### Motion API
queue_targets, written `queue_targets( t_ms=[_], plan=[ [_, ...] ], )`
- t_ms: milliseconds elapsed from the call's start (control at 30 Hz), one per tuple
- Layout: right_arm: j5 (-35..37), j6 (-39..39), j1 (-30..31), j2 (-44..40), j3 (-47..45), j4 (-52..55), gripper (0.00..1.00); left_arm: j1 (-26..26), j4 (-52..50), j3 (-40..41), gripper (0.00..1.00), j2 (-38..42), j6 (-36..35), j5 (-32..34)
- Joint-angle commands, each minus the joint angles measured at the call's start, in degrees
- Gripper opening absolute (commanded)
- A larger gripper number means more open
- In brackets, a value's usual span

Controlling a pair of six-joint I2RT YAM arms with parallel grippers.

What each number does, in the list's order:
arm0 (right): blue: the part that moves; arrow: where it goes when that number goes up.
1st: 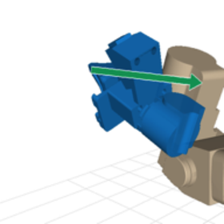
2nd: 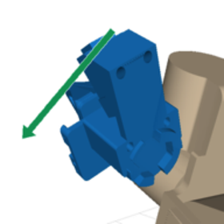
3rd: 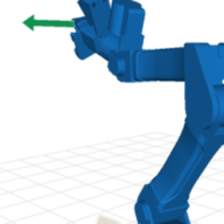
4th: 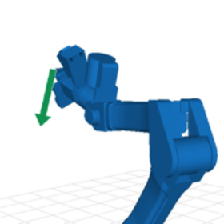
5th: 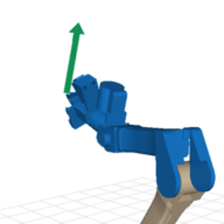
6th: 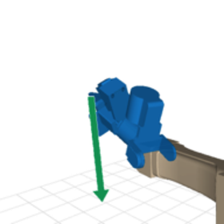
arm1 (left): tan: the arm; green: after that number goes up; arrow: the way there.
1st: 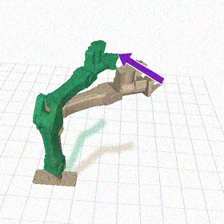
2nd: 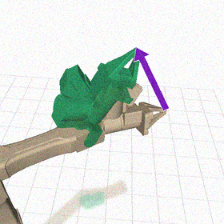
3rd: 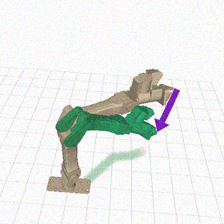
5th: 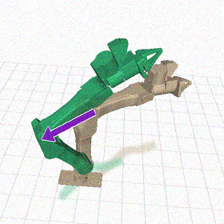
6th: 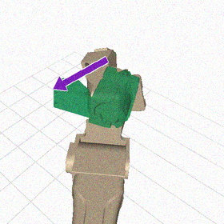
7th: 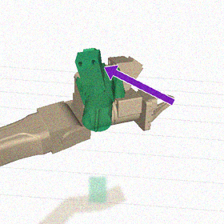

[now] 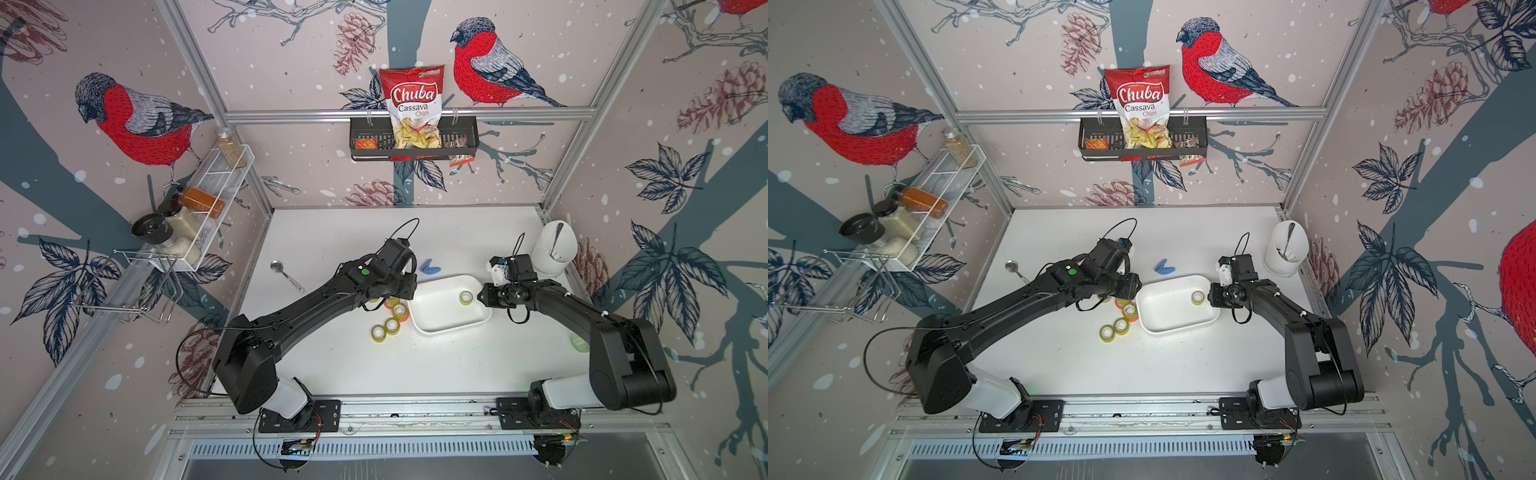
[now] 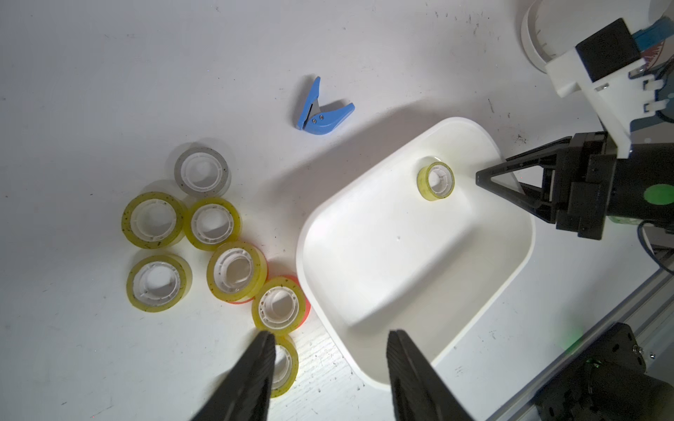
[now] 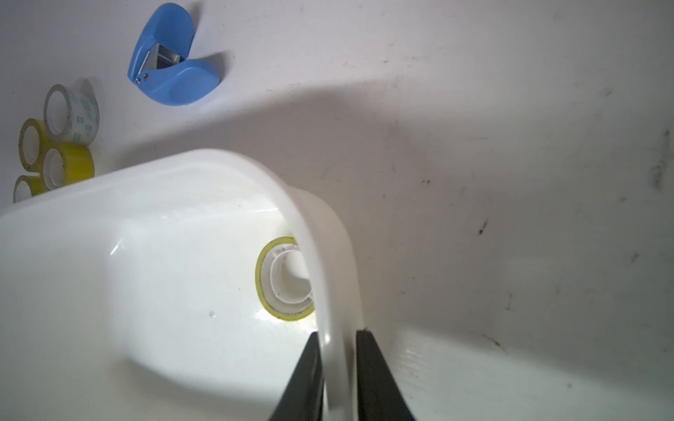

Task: Put the transparent tape into the storage box
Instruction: Adjust the storage box at the center of the board, then pick up the tape from the center of the board.

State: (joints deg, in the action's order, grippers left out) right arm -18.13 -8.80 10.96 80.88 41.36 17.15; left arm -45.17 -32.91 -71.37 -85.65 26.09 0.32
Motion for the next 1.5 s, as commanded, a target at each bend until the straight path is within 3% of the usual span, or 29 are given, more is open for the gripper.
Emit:
queue_targets(
  t_ms=[0, 300, 500, 833, 933, 1300, 1467],
  plan=[
    [1.3, 0.0, 0.1, -2.2, -0.4, -0.6, 0.18, 0.2, 0.1, -0.3, 0.55, 0.7, -0.5, 1.4],
    [2.4, -0.3, -1.9, -6.6, 1.5, 3.0, 0.07, 1.4, -1.4, -0.8, 0.55, 1.6, 0.5, 3.2],
    [2.3, -1.3, -5.5, -8.3, 0.8, 3.2, 0.05, 2.2, -1.9, -0.5, 0.55, 2.3, 2.4, 3.4],
    [0.7, -1.1, -5.9, -6.3, -0.1, 1.3, 0.08, 2.9, -0.9, 1.2, 0.55, 2.8, 2.8, 3.0],
    [1.0, -1.1, -5.9, -5.7, -0.2, 1.1, 0.14, 3.3, -1.9, 1.4, 0.56, 2.1, 3.1, 3.4],
    [6.2, -1.7, -5.6, -7.4, 2.4, 4.1, 0.52, 3.6, -6.6, 1.6, 0.62, -1.1, 2.4, 7.1],
    [10.9, -2.5, -2.0, -8.6, 6.7, 7.9, 0.61, 3.6, -5.0, 3.6, 0.62, -1.6, 1.4, 6.3]
  ],
)
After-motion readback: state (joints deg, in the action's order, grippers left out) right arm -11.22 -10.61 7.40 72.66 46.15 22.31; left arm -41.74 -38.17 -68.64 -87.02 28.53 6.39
